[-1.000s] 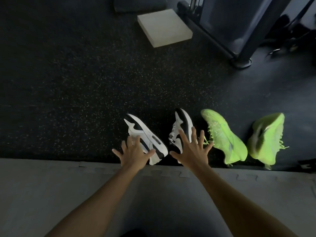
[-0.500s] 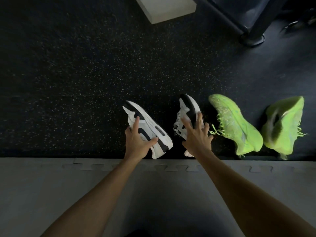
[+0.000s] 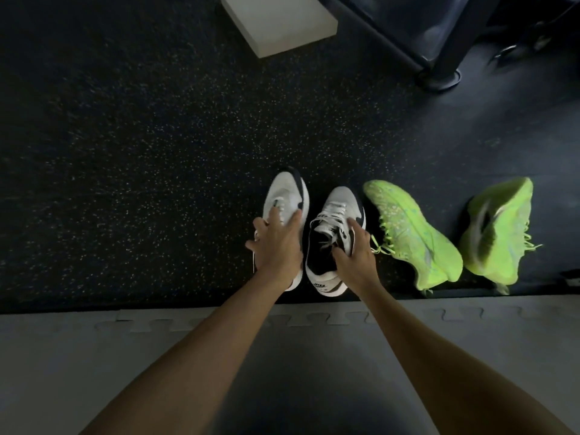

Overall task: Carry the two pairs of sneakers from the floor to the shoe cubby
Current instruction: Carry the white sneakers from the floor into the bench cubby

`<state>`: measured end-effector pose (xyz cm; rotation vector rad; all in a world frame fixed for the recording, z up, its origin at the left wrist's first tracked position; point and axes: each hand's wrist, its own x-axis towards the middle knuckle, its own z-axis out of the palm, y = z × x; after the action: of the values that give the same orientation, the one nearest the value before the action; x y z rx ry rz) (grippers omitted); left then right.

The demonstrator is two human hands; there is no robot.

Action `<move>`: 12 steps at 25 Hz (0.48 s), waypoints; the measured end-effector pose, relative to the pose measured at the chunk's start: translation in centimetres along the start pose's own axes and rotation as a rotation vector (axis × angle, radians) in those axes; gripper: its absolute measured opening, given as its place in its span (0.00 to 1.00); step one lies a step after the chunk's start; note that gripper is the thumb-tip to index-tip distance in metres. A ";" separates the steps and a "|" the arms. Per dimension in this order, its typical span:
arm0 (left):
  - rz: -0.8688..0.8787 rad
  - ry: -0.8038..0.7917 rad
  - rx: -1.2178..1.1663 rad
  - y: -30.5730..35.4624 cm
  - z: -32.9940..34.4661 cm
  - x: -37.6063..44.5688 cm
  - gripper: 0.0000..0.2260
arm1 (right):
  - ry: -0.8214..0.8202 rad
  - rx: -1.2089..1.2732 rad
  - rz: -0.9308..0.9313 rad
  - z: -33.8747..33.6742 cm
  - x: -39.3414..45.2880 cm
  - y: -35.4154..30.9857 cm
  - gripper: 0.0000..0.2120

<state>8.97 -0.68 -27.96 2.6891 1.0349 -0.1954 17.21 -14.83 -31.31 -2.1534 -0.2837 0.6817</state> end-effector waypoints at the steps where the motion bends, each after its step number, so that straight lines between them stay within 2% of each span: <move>1: 0.033 -0.018 0.050 1.0 0.4 0.3 0.39 | -0.004 0.015 0.020 0.0 -0.1 0.1 0.35; 5: 0.130 -0.062 0.045 1.4 1.1 1.8 0.42 | -0.033 0.091 0.089 -0.5 -0.1 0.4 0.41; 9: 0.317 0.002 -0.120 -0.9 1.4 1.5 0.33 | -0.051 0.195 0.171 -0.4 0.4 1.3 0.49; 10: 0.297 0.003 -0.185 -1.3 1.4 1.4 0.31 | -0.060 0.237 0.178 -0.4 0.6 1.7 0.49; 12: 0.134 -0.052 -0.318 -2.2 2.1 1.6 0.31 | -0.053 0.342 0.191 -0.6 0.4 1.2 0.46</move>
<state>8.58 1.33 -30.73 2.4391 0.7910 -0.0676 17.88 -15.82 -32.09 -1.8505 0.0133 0.8313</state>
